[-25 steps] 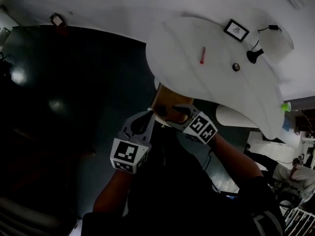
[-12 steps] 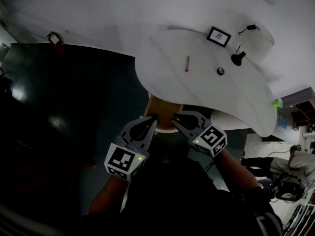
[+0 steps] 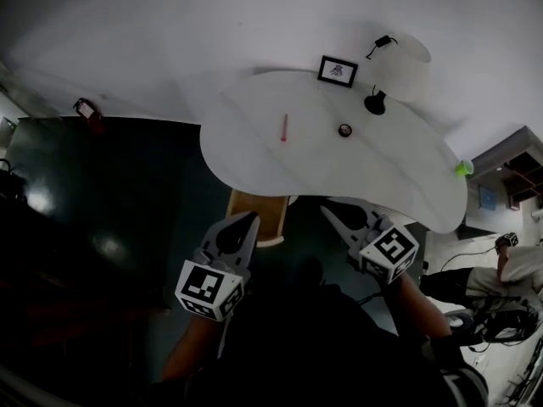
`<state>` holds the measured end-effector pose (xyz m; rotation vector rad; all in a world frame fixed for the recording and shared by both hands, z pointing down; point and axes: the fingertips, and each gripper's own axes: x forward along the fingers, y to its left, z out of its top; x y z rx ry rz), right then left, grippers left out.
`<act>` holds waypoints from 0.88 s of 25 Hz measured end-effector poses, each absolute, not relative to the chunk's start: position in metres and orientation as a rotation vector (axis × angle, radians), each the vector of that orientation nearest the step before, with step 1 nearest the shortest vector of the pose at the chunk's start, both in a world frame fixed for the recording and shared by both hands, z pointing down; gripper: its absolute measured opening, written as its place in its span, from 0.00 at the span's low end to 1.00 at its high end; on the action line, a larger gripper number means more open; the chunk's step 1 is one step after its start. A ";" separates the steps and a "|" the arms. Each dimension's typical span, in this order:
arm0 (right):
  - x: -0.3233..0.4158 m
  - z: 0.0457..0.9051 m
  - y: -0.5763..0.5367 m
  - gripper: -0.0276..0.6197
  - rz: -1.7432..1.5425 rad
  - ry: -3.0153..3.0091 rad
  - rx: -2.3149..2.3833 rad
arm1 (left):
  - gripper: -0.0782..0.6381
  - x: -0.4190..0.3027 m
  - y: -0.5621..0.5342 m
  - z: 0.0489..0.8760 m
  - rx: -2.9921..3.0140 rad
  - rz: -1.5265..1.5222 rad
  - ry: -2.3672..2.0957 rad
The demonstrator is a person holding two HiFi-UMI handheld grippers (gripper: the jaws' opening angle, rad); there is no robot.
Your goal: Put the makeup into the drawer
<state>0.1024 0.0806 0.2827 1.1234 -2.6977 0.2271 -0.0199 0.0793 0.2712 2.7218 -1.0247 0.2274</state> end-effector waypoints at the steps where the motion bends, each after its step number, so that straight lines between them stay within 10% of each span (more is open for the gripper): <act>1: 0.116 0.281 0.083 0.08 0.234 -2.702 1.141 | 0.13 -0.011 0.080 0.270 2.716 0.222 -1.034; 22: 0.235 0.300 0.071 0.07 0.381 -2.689 1.262 | 0.13 0.104 0.061 0.283 2.736 0.231 -0.998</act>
